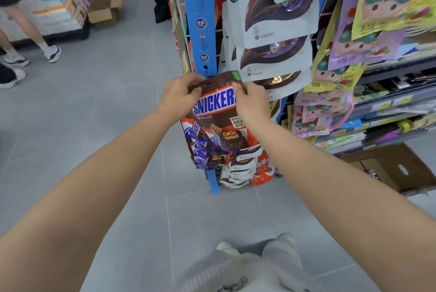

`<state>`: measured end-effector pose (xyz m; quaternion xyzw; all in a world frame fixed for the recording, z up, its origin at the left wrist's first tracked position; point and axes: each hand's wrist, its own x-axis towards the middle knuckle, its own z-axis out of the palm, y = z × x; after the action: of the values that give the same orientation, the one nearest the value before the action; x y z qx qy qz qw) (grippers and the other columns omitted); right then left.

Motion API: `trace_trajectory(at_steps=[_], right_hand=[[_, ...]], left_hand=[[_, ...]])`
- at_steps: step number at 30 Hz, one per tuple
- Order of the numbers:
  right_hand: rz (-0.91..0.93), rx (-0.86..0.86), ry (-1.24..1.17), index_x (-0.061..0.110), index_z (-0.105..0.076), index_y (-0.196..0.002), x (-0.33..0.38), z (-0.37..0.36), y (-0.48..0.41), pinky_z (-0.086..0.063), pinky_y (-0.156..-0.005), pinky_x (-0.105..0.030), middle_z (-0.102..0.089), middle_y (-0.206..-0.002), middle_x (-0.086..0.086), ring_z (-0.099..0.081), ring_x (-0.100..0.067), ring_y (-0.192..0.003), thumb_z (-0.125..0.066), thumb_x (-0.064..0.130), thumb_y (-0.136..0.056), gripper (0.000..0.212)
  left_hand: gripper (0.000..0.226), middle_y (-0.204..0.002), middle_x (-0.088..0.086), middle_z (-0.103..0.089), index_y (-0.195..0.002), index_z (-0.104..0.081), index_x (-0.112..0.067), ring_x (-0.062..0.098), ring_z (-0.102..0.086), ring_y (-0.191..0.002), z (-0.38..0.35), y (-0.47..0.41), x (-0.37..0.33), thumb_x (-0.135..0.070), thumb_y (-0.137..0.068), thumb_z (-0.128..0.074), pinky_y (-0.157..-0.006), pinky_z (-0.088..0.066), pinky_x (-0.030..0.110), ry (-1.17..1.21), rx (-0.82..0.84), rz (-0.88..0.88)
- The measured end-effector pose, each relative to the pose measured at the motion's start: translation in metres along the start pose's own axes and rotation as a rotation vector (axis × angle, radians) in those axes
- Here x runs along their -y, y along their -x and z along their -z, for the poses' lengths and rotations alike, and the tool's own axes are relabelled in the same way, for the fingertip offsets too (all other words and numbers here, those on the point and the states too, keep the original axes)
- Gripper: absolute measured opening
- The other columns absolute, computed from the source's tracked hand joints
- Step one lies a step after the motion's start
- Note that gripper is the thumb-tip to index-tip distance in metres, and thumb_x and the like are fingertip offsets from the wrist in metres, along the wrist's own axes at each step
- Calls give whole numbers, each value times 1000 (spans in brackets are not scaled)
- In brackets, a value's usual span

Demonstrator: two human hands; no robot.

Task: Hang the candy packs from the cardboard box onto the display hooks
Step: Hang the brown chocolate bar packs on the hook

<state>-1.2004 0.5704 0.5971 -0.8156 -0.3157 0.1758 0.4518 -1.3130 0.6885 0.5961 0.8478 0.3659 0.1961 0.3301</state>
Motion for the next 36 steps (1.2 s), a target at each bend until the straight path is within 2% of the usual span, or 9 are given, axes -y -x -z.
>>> trace_trajectory(at_steps=[6,10,13,18,22,25,27,30,36], right_hand=[[-81,-57,-186,13,-55,-74,13,-2,8,-42,-52,-16,-57,-71,3,-55,-6,-62,-45,32,-98,32],[213,-20,153,13,-68,-91,26,0,20,-47,-61,-27,-64,-77,0,-59,-15,-72,-43,35,-97,34],[285,-8,260,16,-61,-84,36,11,15,-49,-65,-30,-57,-75,3,-58,-15,-74,-42,36,-97,31],[219,-113,283,11,-63,-96,34,26,1,-53,-70,-32,-68,-90,-3,-65,-18,-84,-45,41,-95,35],[327,-262,241,14,-58,-110,26,22,8,-47,-69,-27,-64,-103,-2,-61,-15,-91,-50,36,-92,29],[531,-455,97,6,-54,-94,28,21,14,-41,-65,-25,-54,-91,-5,-47,-11,-80,-58,24,-86,20],[621,-334,114,5,-55,-93,32,20,14,-43,-66,-25,-55,-88,-6,-46,-9,-79,-57,18,-86,15],[510,-39,255,11,-48,-123,38,20,6,-48,-85,-27,-54,-117,-4,-51,-11,-104,-53,19,-91,34],[483,-8,484,10,-19,-147,43,10,-6,-34,-108,-32,-28,-147,-8,-31,-22,-135,-57,21,-88,71]], left_hand=[[18,-99,-2,-63,-100,-57,-10,12,-59,-92,6,-5,-9,-23,-88,-61,-77,-51,28,-45,-131,-59],[14,-93,9,-64,-93,-57,-2,11,-53,-81,6,-5,-9,-16,-89,-59,-69,-49,23,-46,-270,-98],[13,-94,8,-63,-93,-56,-3,10,-55,-82,10,-7,-16,-15,-90,-56,-67,-42,11,9,-419,-98],[20,-99,8,-68,-101,-62,-7,19,-62,-94,14,-19,-29,-22,-91,-55,-89,-51,39,-97,-437,-167],[31,-104,8,-69,-119,-60,-10,20,-62,-98,12,-25,-35,-25,-92,-55,-93,-48,40,-153,-442,-149],[35,-108,9,-68,-124,-58,-11,21,-62,-100,15,-30,-37,-24,-93,-53,-94,-48,38,-122,-461,-114],[35,-114,10,-67,-125,-58,-11,21,-62,-103,15,-33,-39,-24,-93,-52,-95,-48,38,-143,-433,-115],[32,-116,10,-66,-120,-61,-10,22,-61,-105,19,-37,-43,-26,-93,-52,-95,-47,40,-182,-404,-127],[26,-109,1,-69,-107,-68,-17,18,-61,-102,29,-48,-48,-31,-92,-52,-99,-40,40,-227,-377,-75]])
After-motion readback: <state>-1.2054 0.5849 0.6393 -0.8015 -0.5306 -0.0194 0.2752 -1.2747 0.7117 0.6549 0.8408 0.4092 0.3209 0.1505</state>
